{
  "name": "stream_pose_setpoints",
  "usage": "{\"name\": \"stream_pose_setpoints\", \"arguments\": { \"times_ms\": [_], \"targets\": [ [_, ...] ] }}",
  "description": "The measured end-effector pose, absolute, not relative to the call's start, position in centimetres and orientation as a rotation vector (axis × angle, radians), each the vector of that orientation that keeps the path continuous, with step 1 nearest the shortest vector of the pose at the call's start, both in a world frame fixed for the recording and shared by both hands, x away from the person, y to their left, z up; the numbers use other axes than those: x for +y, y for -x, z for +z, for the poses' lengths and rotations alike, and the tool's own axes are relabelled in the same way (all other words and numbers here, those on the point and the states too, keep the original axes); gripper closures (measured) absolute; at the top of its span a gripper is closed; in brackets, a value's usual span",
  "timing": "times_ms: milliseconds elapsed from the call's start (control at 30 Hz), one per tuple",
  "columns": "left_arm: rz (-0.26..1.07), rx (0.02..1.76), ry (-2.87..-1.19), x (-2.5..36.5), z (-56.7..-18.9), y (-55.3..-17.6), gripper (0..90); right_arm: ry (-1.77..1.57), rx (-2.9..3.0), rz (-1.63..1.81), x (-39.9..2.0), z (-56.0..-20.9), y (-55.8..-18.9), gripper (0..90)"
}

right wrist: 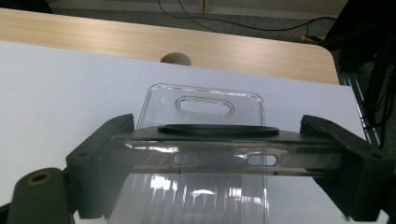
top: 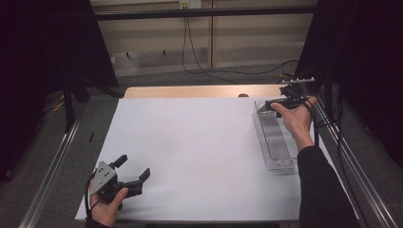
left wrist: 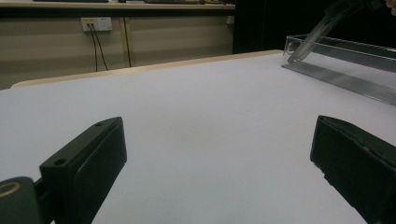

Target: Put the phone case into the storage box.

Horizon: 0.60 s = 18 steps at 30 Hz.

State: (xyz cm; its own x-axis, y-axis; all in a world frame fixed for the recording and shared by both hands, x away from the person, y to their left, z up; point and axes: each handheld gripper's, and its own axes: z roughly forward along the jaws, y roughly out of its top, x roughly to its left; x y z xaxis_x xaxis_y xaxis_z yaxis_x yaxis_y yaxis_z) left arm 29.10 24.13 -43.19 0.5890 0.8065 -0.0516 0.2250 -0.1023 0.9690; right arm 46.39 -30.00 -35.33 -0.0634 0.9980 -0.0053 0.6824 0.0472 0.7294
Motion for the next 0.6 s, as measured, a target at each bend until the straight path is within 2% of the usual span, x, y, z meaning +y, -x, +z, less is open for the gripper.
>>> {"name": "stream_pose_setpoints", "arguments": {
  "times_ms": [600],
  "targets": [
    [0.606,0.852,-1.665,23.82,-43.2,-29.22,3.6,-1.74,1.733,0.763,-29.36,-35.52,-47.19,11.8]
  ]
}}
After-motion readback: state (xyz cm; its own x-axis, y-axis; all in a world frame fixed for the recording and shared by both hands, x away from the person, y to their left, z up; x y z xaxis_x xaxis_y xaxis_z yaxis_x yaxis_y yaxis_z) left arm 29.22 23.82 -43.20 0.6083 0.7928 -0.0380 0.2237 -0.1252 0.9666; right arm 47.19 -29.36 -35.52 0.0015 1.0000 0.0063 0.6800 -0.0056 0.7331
